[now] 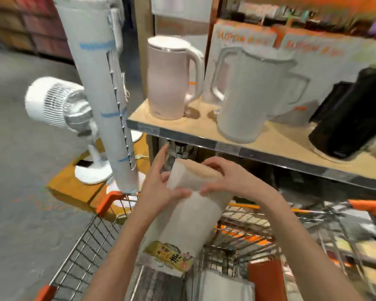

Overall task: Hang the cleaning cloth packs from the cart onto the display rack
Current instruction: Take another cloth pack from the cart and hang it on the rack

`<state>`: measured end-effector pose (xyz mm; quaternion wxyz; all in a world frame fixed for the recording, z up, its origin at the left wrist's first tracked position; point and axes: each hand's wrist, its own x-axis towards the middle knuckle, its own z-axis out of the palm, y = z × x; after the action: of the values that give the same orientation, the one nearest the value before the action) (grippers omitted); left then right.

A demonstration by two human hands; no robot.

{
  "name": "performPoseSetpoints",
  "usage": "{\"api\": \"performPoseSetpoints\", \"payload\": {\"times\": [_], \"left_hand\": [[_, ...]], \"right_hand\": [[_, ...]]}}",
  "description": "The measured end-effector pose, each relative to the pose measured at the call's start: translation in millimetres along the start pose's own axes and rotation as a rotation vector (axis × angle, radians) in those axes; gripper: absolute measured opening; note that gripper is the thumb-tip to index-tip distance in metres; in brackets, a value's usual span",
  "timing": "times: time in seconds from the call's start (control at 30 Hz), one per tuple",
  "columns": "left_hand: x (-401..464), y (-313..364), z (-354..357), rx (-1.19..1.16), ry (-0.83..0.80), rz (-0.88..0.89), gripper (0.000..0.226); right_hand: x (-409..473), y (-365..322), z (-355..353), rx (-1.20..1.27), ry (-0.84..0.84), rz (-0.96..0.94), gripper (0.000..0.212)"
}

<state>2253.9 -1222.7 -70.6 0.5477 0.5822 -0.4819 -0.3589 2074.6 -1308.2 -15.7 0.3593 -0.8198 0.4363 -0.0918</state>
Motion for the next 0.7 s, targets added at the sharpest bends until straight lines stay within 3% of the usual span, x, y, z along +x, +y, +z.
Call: {"api": "performPoseSetpoints", "payload": {"times": [0.17,0.4,0.57,0.7], "left_hand": [[12.1,86.2,-7.4,0.017,-0.123,0.104,0.126],[21.6,189.6,-6.2,0.118,-0.261,0.320,0.123],[22.2,241.9,6.5,0.205,-0.276,0.467,0.102],[11.1,252.7,18.7,0.276,-0.139,0.567,0.063]], "right_hand": [[-27.9,-61.0,-67.6,-0.018,-0.007,-0.116,0.060],[-74.5,-114.5,-135.4,-0.086,0.195,-0.171,0.053],[-108.3,-122.2,-153.5,0.071,0.417,-0.218,0.038],[-129.6,-106.7,-142.3,0.321,0.624,-0.224,0.038]]}}
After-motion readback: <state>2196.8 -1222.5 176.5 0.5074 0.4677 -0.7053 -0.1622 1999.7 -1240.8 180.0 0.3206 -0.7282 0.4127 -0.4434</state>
